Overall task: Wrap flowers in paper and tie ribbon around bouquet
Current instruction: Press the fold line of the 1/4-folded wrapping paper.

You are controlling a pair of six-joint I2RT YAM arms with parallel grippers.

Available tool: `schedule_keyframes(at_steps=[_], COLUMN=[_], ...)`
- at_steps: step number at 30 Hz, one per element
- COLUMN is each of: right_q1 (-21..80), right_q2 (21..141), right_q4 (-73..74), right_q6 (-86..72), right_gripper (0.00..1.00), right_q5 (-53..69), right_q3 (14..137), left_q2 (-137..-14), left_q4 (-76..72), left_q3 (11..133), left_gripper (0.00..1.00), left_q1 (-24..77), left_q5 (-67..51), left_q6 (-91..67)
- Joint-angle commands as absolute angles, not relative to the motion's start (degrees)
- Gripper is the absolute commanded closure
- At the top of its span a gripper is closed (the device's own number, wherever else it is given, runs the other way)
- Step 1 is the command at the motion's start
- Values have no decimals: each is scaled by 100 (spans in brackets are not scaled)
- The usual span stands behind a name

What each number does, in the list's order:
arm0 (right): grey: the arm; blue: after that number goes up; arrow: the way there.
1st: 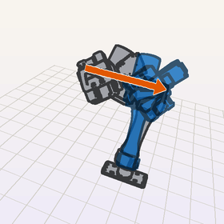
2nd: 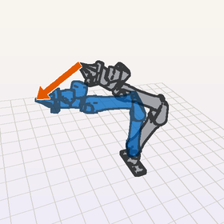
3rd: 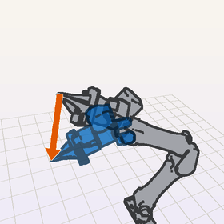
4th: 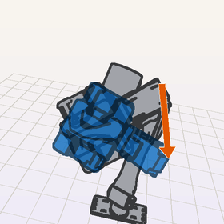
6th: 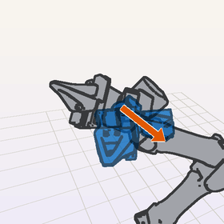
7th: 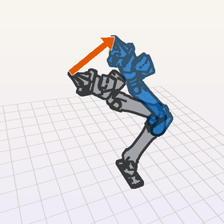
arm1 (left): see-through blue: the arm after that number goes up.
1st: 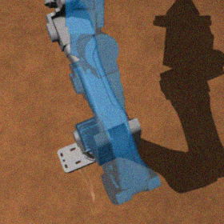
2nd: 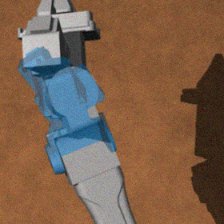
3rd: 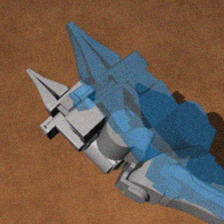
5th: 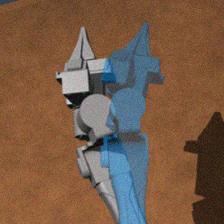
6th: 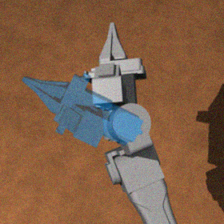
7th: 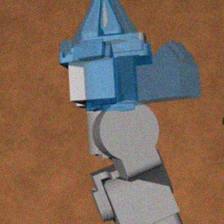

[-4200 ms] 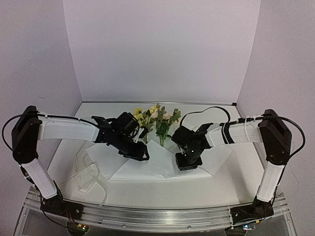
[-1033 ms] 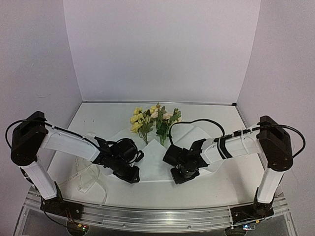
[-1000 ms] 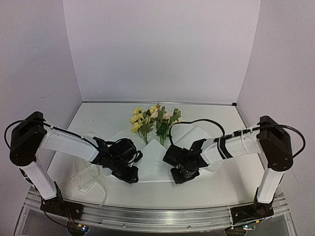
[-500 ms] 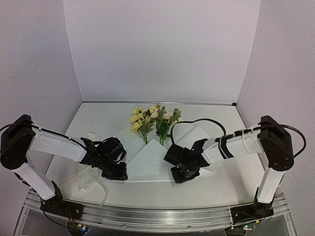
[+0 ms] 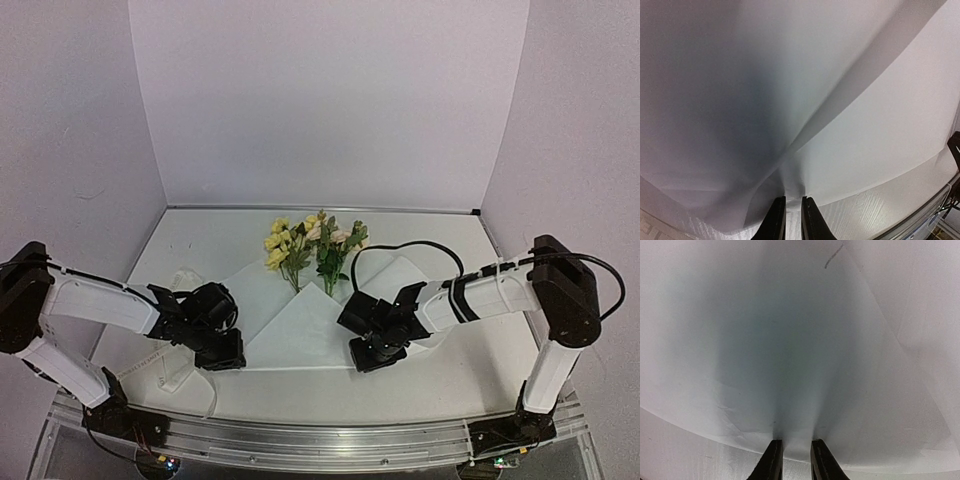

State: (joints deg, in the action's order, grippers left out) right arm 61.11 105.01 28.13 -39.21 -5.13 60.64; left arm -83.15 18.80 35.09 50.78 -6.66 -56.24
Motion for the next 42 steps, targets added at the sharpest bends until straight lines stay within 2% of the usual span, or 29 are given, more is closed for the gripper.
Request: schedule_keyframes(at_steps=[1,8,16,25,42], right_q1=[6029,5993,5933,5933,5442], right_q2=[10427,10378,10361,10443,9577], right_q4=[2968,2927,2927,2928,2711], right_q6=[-4029,-4116,-4296,-4505,-4846], right_gripper=[78,77,77,77,76], right_q5=[-559,-382,-257,-208,-509], right_q3=[5902,5970,6005,6043,4830], left_q2=[-8265,-8313,-9098,-9718,-10247], left_q4=[3482,3969,3077,2102,2315], left_q3=[3217,4651,5629,5213,4956], left_gripper=[86,85,90,91,91], left_q1=[4949,4939,5324,5590,5581], left_q5=[-256,318,123,-565,-519], left_q6=[-5792,-4854,-4137,-4156,-4279])
